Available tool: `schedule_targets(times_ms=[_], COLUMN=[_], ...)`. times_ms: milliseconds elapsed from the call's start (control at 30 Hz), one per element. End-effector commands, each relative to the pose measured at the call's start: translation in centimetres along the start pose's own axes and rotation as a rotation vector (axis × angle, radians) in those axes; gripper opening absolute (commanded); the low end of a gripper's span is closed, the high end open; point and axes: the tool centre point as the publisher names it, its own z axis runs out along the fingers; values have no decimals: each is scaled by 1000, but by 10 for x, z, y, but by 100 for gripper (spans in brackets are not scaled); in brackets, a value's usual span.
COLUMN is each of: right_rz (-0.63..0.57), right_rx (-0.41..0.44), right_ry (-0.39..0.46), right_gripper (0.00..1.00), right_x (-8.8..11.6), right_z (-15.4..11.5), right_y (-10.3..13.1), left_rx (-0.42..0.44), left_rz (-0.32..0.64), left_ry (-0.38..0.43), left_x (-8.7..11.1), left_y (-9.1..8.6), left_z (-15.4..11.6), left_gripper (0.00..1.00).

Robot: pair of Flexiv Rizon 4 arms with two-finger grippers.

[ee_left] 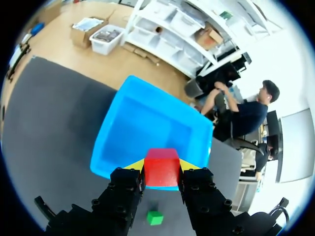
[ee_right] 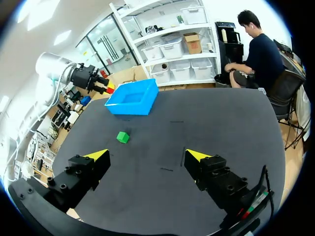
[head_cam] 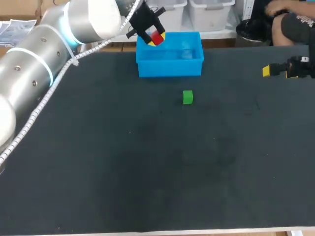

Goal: Use the left arm to pick the red cube and place it into the blue plastic box first, then use the right arm to grasp the green cube and put it into the same blue plastic box after the first action is fully finished.

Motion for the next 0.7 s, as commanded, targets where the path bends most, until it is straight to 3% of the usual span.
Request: schedule_targets(times_ms=[33,267,300,333,700], right_rz=[0,0,0,0,0], right_rx=[0,0,0,0,0], right_ry=[0,0,0,0,0], right_gripper=[100,100,100,100,100], right_x=[0,0,0,0,0], right_z=[0,0,0,0,0], right_y=[0,0,0,0,0], left_rx=[-21,-40,-58,-63,-63], left_rz=[-4,-18,-25,-28,-7], left_ry=[73,68,61,60,53], left_x=[-25,-33,-33,-33,-25], left_y=[-12,-14,-13,-13,-9], left_z=[19,24,25,26,16], left_gripper=[0,0,42,100,100])
